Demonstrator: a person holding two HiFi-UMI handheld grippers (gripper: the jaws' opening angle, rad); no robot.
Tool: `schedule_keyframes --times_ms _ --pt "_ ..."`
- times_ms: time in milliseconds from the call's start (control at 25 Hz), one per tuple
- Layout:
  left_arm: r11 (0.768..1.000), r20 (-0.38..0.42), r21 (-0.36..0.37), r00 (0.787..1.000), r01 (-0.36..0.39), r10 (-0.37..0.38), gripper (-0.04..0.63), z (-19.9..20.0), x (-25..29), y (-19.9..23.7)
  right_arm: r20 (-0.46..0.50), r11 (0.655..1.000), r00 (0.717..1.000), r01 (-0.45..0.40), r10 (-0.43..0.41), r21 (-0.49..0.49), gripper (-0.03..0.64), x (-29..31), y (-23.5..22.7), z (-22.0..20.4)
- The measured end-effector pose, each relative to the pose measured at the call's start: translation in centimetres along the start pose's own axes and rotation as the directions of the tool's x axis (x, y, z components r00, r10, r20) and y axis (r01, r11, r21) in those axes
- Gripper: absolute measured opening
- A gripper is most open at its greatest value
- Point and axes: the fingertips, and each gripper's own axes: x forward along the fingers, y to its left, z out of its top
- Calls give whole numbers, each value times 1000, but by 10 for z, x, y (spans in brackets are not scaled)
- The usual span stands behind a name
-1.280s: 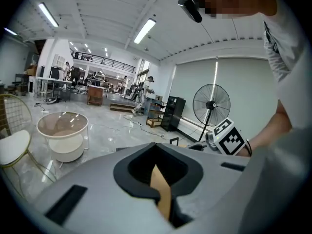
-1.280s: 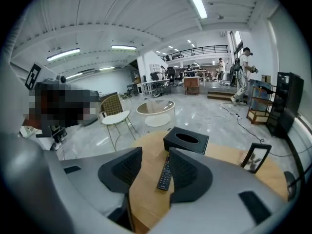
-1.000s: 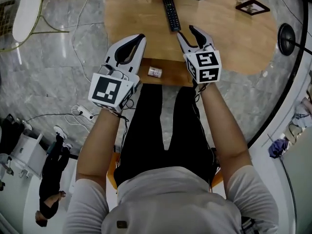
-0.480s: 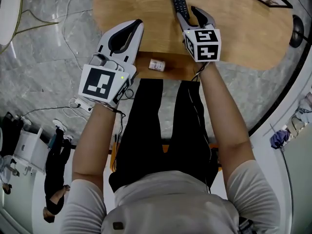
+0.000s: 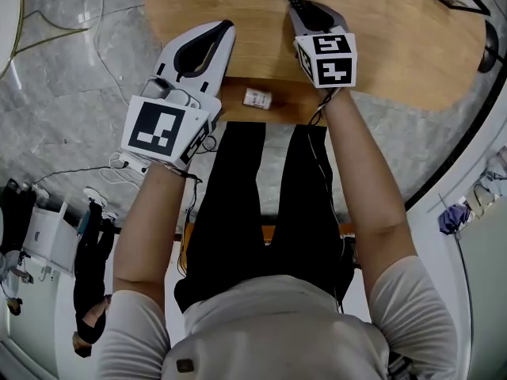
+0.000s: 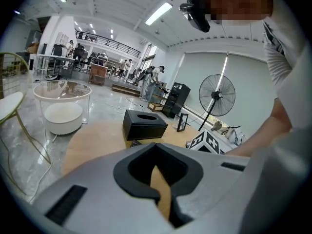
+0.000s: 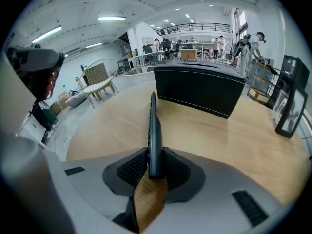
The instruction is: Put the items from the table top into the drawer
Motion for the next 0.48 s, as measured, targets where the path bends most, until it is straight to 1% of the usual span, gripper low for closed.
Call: schedule_keyframes --times_ms 80,480 --pt "1000 -2 -3 1000 1 -1 9 -1 0 0 0 1000 1000 -3 3 -17 108 0 1 -1" --pt "1000 14 -8 1000 -13 13 9 6 -7 -4 3 998 1000 -19 19 -58 103 -15 5 -5"
